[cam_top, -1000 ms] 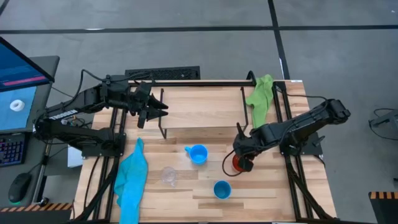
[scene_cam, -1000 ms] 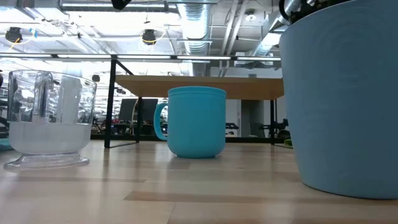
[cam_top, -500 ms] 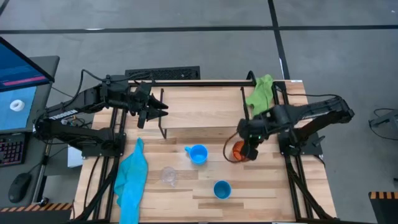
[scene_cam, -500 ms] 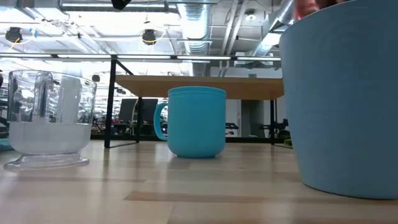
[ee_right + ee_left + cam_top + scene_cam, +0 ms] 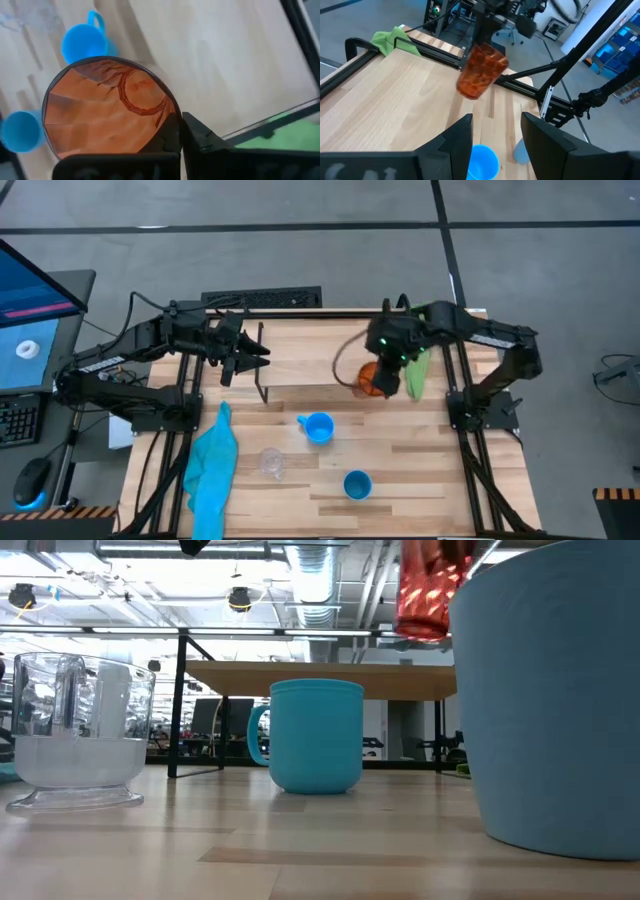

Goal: Stack small to large cups/mugs on shelf
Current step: Put the orange cup on the shelf, then put the blue cup on the shelf

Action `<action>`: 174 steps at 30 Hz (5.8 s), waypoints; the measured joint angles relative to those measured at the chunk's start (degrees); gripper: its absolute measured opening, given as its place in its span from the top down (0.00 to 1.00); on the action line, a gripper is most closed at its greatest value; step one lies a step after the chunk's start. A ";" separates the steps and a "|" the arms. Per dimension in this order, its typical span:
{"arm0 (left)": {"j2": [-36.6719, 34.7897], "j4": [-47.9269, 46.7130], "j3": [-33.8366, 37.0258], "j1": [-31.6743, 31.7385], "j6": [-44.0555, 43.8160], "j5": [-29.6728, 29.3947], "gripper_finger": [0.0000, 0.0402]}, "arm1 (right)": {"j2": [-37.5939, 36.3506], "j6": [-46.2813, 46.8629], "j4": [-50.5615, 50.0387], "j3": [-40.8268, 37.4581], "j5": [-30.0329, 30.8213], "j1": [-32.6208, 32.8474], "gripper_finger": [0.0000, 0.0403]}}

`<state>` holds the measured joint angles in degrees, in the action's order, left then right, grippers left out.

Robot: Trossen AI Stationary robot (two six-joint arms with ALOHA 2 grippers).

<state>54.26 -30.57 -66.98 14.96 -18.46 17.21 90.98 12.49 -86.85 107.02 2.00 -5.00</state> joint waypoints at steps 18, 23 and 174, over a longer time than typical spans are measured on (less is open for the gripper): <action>-0.04 -0.03 0.00 0.00 0.02 0.00 0.61 | 5.85 -14.84 -3.19 3.96 -2.68 -19.50 0.95; -0.04 0.02 0.00 0.00 0.16 -0.92 0.61 | 5.88 -16.08 -3.16 3.96 -3.31 -21.06 0.95; -24.76 6.71 25.49 -1.01 -12.25 -10.40 0.61 | -60.65 21.77 53.25 -63.75 -15.94 5.57 0.58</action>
<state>29.50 -23.86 -41.49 13.95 -30.71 6.81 30.33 34.26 -33.60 43.27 -13.94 0.56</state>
